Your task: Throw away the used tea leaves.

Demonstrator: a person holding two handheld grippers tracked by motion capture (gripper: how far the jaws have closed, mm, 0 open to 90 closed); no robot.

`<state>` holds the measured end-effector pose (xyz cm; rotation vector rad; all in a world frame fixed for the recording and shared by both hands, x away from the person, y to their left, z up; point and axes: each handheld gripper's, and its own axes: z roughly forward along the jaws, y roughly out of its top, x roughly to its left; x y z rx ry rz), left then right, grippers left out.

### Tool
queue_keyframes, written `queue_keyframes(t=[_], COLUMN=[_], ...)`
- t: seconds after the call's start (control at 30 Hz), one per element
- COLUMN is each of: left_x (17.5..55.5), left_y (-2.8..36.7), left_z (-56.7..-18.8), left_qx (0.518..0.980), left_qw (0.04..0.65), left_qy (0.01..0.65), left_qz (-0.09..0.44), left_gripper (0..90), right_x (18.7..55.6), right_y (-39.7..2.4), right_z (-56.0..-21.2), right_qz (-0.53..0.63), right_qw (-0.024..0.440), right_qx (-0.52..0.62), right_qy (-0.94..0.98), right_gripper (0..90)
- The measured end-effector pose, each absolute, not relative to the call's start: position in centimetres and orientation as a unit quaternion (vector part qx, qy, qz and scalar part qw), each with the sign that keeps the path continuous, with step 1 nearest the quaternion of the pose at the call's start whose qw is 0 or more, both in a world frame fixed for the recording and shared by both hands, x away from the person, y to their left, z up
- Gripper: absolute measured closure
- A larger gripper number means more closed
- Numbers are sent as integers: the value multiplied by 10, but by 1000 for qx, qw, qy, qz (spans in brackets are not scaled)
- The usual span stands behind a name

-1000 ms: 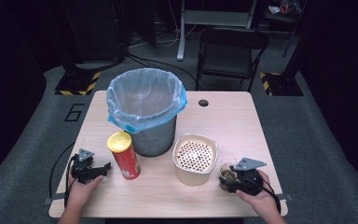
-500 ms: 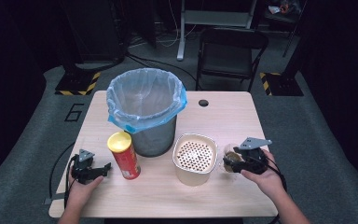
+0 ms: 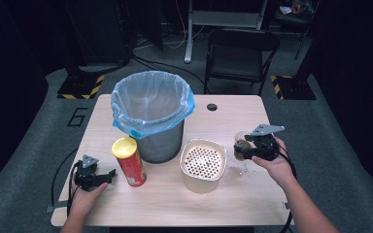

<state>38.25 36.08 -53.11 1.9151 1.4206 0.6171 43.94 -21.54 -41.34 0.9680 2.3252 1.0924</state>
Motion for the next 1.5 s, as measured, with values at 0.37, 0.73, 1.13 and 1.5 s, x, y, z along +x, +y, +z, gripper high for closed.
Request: queue_keyframes(t=[0.37, 0.73, 1.13, 1.5], left_x=[383, 383, 383, 383], left_y=[361, 361, 361, 361], left_z=[-531, -531, -531, -531], left_qx=[733, 733, 733, 733], left_qw=[333, 333, 333, 333], left_qy=[544, 544, 544, 544], left_qz=[236, 236, 236, 236], left_gripper=[140, 140, 140, 140], right_x=[470, 493, 487, 475], right_y=[-207, -190, -162, -149], right_z=[-407, -393, -383, -381], right_qz=[399, 421, 419, 404], right_qw=[196, 207, 268, 306], right_qx=[290, 251, 172, 123], right_qy=[848, 847, 851, 853], right_gripper=[363, 363, 359, 367])
